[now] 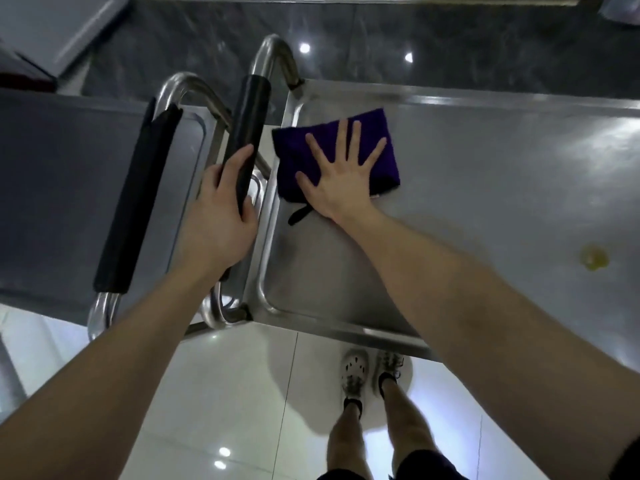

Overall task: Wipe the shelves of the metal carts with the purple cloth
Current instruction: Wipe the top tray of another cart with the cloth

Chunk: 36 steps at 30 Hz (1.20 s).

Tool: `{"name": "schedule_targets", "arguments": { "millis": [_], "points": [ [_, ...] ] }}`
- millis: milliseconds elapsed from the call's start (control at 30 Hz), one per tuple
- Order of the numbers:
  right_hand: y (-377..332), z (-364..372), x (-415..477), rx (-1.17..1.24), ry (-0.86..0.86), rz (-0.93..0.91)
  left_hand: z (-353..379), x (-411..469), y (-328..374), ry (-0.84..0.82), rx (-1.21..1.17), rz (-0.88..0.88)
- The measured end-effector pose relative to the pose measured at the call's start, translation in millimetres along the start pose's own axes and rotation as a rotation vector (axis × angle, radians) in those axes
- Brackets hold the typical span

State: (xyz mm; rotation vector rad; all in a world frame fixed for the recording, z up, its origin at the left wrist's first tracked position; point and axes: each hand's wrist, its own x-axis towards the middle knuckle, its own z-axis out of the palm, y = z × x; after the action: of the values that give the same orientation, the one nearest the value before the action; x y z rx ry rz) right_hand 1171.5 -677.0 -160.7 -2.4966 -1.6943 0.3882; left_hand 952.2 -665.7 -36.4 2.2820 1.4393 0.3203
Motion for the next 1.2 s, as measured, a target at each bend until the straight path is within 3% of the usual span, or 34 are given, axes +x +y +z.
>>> {"name": "schedule_targets", "arguments": {
  "millis": [167, 300, 467, 600, 667, 767, 833, 1000, 1200],
  "points": [
    [-36, 36, -113, -0.026, 0.022, -0.266, -5, 0, 7, -0.023, 0.01, -0.009],
    [-10, 37, -162, -0.043, -0.02, -0.305, -8, 0, 8, -0.016, -0.015, 0.005],
    [79, 21, -232, -0.104, -0.08, -0.104, -7, 4, 5, -0.02, -0.015, 0.046],
    [185, -9, -302, -0.142, -0.175, 0.198, -3, 6, 3, 0.012, 0.118, 0.111],
    [214, -22, -323, -0.097, -0.234, 0.35, -5, 4, 4, 0.082, 0.265, 0.184],
    [215, -32, -327, -0.051, -0.305, 0.39, -3, -3, 16, 0.118, 0.6, 0.432],
    [208, -31, -323, -0.043, -0.299, 0.385, 13, -19, 46, -0.003, 0.611, 0.484],
    [209, -24, -325, -0.041, -0.256, 0.348, 97, -81, 174, -0.478, 0.449, 0.424],
    [221, -4, -333, -0.027, -0.126, 0.243, 176, -99, 240, -0.646, 0.47, 0.222]
  ]
}}
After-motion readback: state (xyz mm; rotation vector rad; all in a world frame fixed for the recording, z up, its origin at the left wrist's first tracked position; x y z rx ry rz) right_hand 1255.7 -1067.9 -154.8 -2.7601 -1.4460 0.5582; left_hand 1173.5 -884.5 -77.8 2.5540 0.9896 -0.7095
